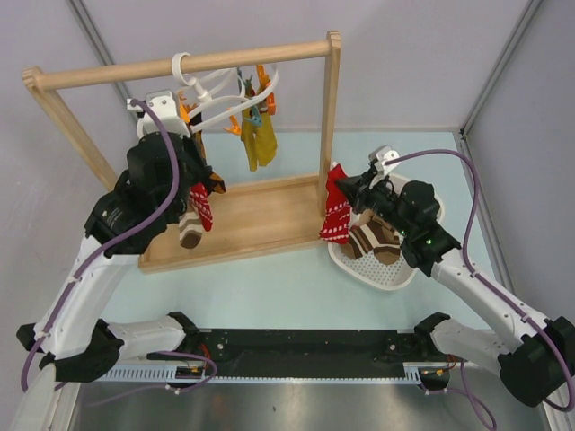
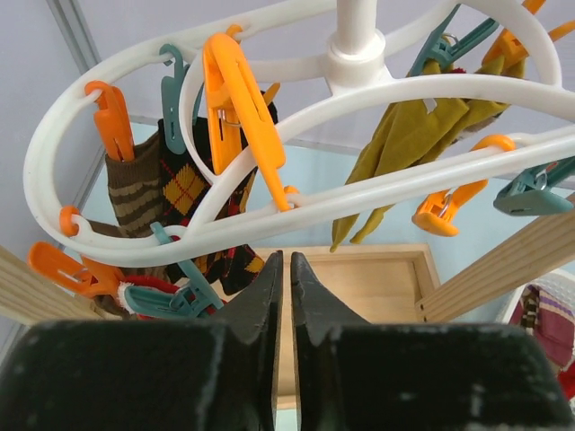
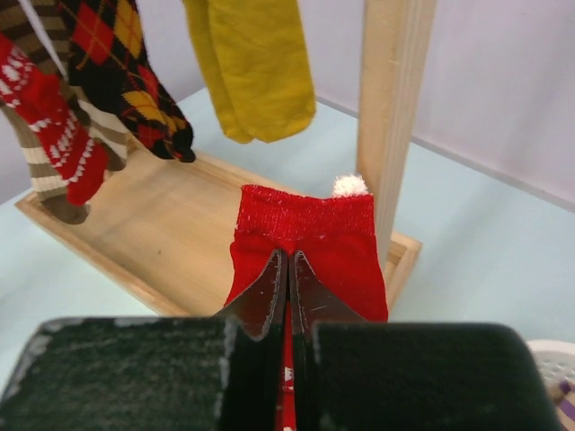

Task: Clip the socks to the hanger
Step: Place the sock in the bin.

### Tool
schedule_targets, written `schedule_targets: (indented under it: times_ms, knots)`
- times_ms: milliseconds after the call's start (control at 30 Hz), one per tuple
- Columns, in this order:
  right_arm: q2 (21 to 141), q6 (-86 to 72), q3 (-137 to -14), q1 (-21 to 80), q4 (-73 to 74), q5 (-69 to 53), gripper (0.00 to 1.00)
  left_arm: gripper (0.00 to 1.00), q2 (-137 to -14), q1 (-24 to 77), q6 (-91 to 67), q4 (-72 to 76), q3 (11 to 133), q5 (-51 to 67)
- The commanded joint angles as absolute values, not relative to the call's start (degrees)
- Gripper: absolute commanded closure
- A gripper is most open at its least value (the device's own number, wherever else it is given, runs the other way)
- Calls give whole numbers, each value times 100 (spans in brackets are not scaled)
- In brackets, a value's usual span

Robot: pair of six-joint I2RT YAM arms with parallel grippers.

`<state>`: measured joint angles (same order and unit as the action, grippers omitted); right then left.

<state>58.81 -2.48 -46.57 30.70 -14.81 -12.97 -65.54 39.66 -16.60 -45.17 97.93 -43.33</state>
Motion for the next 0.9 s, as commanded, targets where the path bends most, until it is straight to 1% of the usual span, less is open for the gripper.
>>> schedule_targets:
  times_ms: [0,67,100,167,200,333,367,400,467,500,533,567,633,667,833,867]
  knots:
    - [5582,-18,-4913,3041,-1267,-705,100,86,-6276,3937,-1784,-4553,10010,-4070]
    - [5432,-26,-4913,2927,-1004,-309,100,83,-6232,3937,-1802,-4579,10028,-3973]
    - [5266,-18,-4913,2883,-915,-195,100,78,-6205,3937,-1802,-4605,10011,-3929]
    - [5125,-123,-4913,2699,-617,244,100,71,-6109,3937,-1793,-4667,10028,-3815]
    - [5037,-167,-4922,2603,-485,377,100,66,-6065,3937,-1784,-4693,10028,-3771]
    - [5124,-824,-4887,1953,252,834,100,55,-5775,3929,-1775,-4693,10055,-3595]
    - [5194,-1009,-4869,1629,472,844,100,53,-5679,3929,-1775,-4693,10072,-3595]
    - [5273,-1185,-4834,1487,544,844,100,50,-5626,3937,-1767,-4702,10098,-3595]
    - [5527,-1606,-4694,1197,633,634,100,45,-5520,3937,-1767,-4711,10125,-3595]
    - [5624,-1713,-4650,986,633,476,100,40,-5502,3937,-1758,-4720,10151,-3586]
    - [5843,-1818,-4615,915,642,405,100,37,-5485,3937,-1749,-4755,10160,-3560]
    - [5967,-1924,-4553,853,615,335,100,31,-5467,3937,-1732,-4764,10169,-3551]
    - [6299,-1986,-4518,712,589,211,100,26,-5449,3937,-1714,-4790,10151,-3420]
    - [6389,-2012,-4465,695,554,194,100,22,-5432,3937,-1696,-4773,10108,-3341]
    - [6767,-2048,-4342,607,264,53,100,16,-5458,3937,-1687,-4440,9880,-2621]
    - [6942,-2030,-4333,598,229,-130,94,16,-5528,3937,-1714,-4378,9783,-2271]
